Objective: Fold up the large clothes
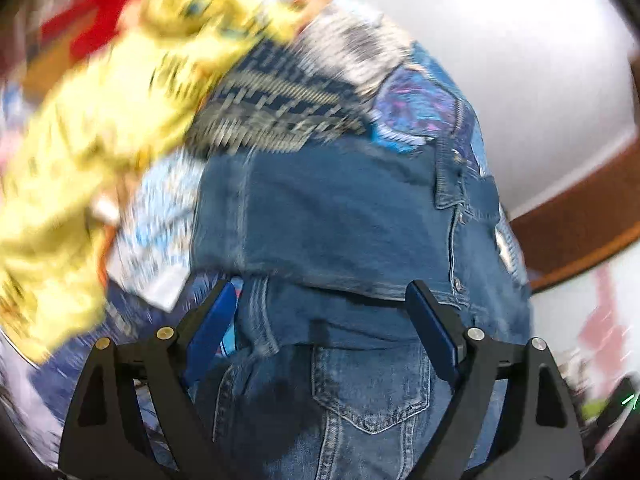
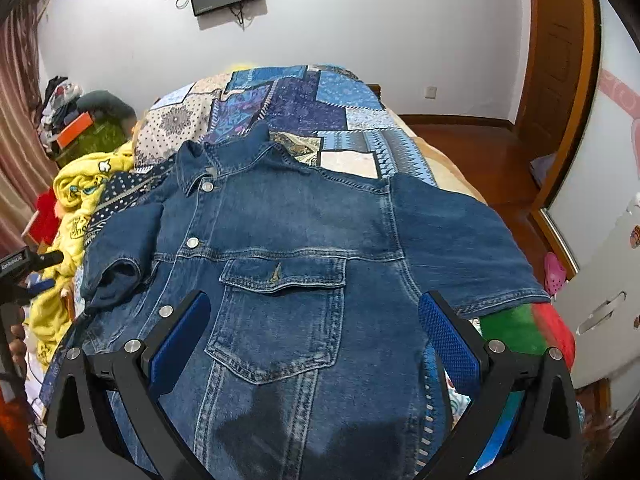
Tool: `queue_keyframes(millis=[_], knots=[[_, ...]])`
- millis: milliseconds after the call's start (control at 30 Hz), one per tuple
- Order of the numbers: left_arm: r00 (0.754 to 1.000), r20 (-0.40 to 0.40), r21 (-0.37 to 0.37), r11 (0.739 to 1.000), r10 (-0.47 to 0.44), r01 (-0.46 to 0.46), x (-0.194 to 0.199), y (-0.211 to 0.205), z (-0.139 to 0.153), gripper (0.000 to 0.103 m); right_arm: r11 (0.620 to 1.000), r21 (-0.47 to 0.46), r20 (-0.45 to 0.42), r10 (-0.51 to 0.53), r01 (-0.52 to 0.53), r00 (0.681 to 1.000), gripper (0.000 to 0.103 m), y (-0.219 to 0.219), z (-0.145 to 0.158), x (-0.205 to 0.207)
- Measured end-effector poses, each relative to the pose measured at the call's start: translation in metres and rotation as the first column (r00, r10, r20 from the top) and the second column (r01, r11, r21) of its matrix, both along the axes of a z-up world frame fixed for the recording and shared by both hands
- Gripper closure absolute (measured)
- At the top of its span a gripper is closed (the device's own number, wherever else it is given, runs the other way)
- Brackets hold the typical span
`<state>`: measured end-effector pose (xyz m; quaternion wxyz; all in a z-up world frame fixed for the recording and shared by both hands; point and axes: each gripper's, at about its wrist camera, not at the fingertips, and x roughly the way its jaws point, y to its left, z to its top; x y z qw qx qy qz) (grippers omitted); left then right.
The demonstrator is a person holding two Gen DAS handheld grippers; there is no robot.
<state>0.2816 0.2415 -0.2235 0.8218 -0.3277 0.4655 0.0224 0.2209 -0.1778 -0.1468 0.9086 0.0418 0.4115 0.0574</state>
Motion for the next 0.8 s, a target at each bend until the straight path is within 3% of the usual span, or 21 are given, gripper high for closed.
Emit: queue_keyframes(millis=[167,233,400,567,600,700,767,800], knots=[[0.997,-0.064,-0.225,0.972,0.054,-0.067,0.009,0.028,-0.05,0.017,1.0,-0.029,-0.019,-0.002,0.002,1.0,0.0,0.006,-0.007,0.008],[0.996,-0.076,-0.261,0.962,0.056,-0.074,0.014,0.032,-0.062,0.017,0.999,-0.04,-0.029,-0.005,0.004,1.0,0.0,0.007,-0.01,0.012],[0.992,-0.106,-0.327,0.939,0.076,-0.106,0.038,0.04,-0.089,0.017,0.998,-0.067,-0.043,-0.012,0.01,0.999,0.0,0.008,-0.014,0.019],[0.991,-0.085,-0.271,0.955,0.101,-0.12,0.062,0.045,-0.091,0.019,0.997,-0.077,-0.051,-0.015,0.011,0.999,0.0,0.008,-0.016,0.024],[0.991,-0.083,-0.252,0.96,0.105,-0.122,0.064,0.044,-0.092,0.025,0.997,-0.078,-0.051,-0.014,0.01,0.999,0.0,0.008,-0.016,0.025],[0.989,-0.078,-0.168,0.976,0.128,-0.14,0.069,0.041,-0.085,0.057,0.997,-0.077,-0.054,-0.012,0.008,0.998,0.0,0.007,-0.017,0.024],[0.986,-0.082,-0.111,0.982,0.142,-0.151,0.074,0.039,-0.076,0.068,0.997,-0.071,-0.055,-0.011,0.007,0.998,0.0,0.006,-0.017,0.024],[0.986,-0.08,-0.075,0.986,0.143,-0.149,0.075,0.038,-0.072,0.08,0.998,-0.068,-0.056,-0.01,0.006,0.998,0.0,0.006,-0.017,0.024]])
